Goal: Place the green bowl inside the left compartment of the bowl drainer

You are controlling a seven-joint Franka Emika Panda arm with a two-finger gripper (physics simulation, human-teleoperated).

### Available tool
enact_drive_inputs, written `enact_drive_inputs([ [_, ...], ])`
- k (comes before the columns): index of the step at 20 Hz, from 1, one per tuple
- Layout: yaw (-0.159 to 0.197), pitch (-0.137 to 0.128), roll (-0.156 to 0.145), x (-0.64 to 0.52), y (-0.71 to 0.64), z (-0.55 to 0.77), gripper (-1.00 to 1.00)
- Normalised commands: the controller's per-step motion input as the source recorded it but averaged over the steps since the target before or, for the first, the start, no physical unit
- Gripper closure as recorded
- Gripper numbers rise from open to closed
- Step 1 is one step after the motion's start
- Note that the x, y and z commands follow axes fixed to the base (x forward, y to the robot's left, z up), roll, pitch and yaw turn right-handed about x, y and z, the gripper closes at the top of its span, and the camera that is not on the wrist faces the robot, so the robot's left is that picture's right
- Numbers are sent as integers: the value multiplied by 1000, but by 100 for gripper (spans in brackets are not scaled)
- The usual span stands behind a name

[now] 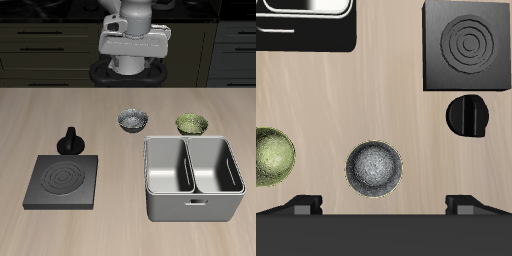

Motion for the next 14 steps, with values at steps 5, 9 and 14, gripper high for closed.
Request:
enact_drive_inputs([
  [5, -32, 44, -13, -29, 288, -129, -100],
  [9, -35, 71, 19, 2, 478, -198, -100],
  [14, 41, 17, 26, -51, 673, -99, -100],
])
